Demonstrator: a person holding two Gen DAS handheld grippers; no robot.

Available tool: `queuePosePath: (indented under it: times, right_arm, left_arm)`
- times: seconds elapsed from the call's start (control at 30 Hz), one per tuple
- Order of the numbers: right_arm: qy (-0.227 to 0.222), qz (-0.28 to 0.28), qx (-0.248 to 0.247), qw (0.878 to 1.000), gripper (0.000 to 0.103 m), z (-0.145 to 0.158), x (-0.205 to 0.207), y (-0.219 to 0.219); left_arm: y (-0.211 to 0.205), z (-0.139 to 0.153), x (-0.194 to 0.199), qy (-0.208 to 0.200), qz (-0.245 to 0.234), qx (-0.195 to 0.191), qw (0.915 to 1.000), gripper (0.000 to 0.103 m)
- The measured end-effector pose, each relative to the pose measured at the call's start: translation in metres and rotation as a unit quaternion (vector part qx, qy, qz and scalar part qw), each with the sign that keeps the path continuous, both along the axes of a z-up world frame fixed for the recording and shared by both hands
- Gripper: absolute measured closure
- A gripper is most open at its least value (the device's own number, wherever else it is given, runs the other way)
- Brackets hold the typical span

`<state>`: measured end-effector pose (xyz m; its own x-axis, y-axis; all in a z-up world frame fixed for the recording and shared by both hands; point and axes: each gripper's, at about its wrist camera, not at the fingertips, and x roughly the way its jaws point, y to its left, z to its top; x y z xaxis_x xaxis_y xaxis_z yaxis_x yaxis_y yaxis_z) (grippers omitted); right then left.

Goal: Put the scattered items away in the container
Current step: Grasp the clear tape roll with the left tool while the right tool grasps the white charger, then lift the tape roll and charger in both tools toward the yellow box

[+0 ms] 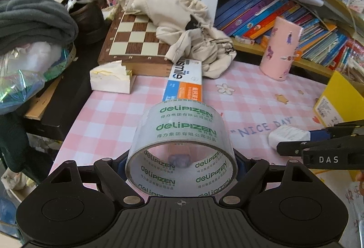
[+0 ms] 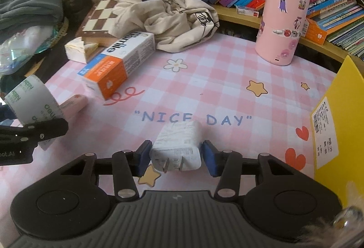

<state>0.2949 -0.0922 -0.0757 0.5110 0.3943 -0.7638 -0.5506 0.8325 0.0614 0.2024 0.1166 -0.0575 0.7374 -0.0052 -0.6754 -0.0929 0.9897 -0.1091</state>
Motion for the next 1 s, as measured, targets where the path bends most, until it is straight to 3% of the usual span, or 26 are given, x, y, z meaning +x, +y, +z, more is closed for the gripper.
queuePosePath:
  times: [1.0]
  right_arm:
    - [-0.018,-0.004,0.02,1.0,0.061,0.033,-0.1,-0.033]
  left_arm:
    - [-0.016,0.042,-0.093,-0.045,-0.038,-0.013,0.9982,0.019]
